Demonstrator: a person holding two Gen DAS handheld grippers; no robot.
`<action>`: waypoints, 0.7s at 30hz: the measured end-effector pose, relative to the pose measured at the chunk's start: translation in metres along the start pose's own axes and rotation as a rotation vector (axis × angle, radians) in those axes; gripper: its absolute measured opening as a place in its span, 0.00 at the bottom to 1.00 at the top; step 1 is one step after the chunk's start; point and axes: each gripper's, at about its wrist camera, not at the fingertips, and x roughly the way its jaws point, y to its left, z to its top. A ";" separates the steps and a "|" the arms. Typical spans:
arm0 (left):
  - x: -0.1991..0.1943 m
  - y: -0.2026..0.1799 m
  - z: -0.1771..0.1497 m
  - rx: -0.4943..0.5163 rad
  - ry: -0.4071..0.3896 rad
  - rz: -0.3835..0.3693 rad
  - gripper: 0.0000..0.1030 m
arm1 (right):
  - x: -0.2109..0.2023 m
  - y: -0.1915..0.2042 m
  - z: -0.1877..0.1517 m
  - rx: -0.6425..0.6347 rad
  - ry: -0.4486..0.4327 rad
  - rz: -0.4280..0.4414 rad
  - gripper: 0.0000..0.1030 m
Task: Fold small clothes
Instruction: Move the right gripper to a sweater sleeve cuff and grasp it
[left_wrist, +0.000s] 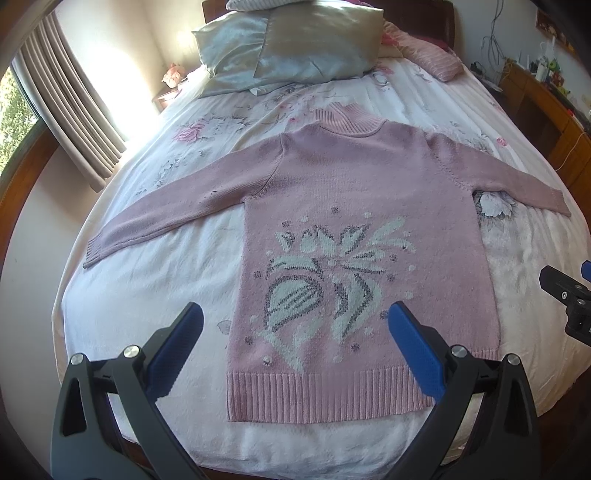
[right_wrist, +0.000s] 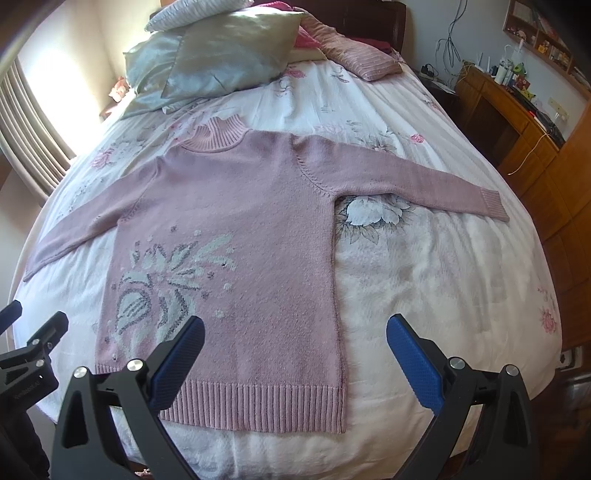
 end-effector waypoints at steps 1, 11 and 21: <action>0.001 -0.001 0.001 -0.001 -0.001 0.000 0.96 | 0.002 -0.003 0.003 0.002 0.000 0.002 0.96; 0.040 -0.050 0.046 0.027 0.003 -0.020 0.97 | 0.058 -0.108 0.044 0.150 0.051 0.063 0.96; 0.096 -0.184 0.147 0.023 -0.048 -0.080 0.97 | 0.177 -0.361 0.128 0.432 0.155 -0.070 0.96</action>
